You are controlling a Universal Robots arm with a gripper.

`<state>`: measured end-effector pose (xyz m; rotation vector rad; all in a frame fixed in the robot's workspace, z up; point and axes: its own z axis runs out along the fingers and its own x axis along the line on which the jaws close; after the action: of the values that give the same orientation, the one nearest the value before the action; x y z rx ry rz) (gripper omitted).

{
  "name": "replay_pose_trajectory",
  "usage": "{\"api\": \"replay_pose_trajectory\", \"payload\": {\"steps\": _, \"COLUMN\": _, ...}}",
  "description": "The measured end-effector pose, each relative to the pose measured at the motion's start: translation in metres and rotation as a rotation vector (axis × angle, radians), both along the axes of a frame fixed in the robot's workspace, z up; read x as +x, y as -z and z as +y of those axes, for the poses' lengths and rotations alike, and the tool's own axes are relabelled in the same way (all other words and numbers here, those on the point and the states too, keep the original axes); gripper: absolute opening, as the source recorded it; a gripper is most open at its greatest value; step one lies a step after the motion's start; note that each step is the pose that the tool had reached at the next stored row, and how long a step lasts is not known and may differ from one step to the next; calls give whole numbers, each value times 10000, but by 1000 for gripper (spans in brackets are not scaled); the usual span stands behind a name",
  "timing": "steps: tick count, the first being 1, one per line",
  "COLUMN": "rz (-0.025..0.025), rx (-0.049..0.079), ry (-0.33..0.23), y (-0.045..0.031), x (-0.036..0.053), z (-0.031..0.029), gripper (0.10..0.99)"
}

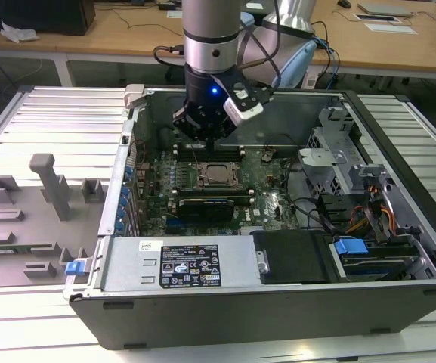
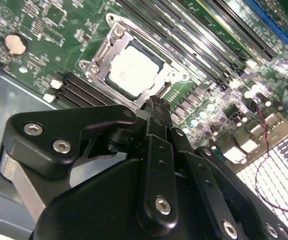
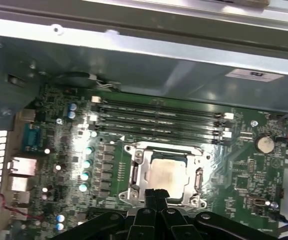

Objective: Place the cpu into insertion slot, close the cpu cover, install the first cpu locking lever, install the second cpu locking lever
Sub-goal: 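Install the first cpu locking lever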

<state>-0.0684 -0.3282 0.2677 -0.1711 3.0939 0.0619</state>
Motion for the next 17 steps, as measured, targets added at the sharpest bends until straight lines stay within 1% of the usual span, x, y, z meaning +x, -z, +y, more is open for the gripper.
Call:
{"api": "replay_pose_trajectory", "payload": {"steps": 7, "rz": 1, "rx": 0, "ry": -1, "y": 1, "x": -125, "z": 0, "gripper": 106}}
{"api": "replay_pose_trajectory", "payload": {"steps": 9, "rz": 0, "rx": 0, "ry": 1, "y": 1, "x": -194, "z": 0, "gripper": 106}}
{"api": "replay_pose_trajectory", "payload": {"steps": 13, "rz": 0, "rx": 6, "ry": 0, "y": 4, "x": -275, "z": 0, "gripper": 106}}
{"api": "replay_pose_trajectory", "payload": {"steps": 15, "rz": 1, "rx": 58, "ry": 0, "y": 7, "x": -315, "z": 0, "gripper": 106}}
{"api": "replay_pose_trajectory", "payload": {"steps": 17, "rz": 0, "rx": 117, "ry": 1, "y": 11, "x": -328, "z": 0, "gripper": 106}}
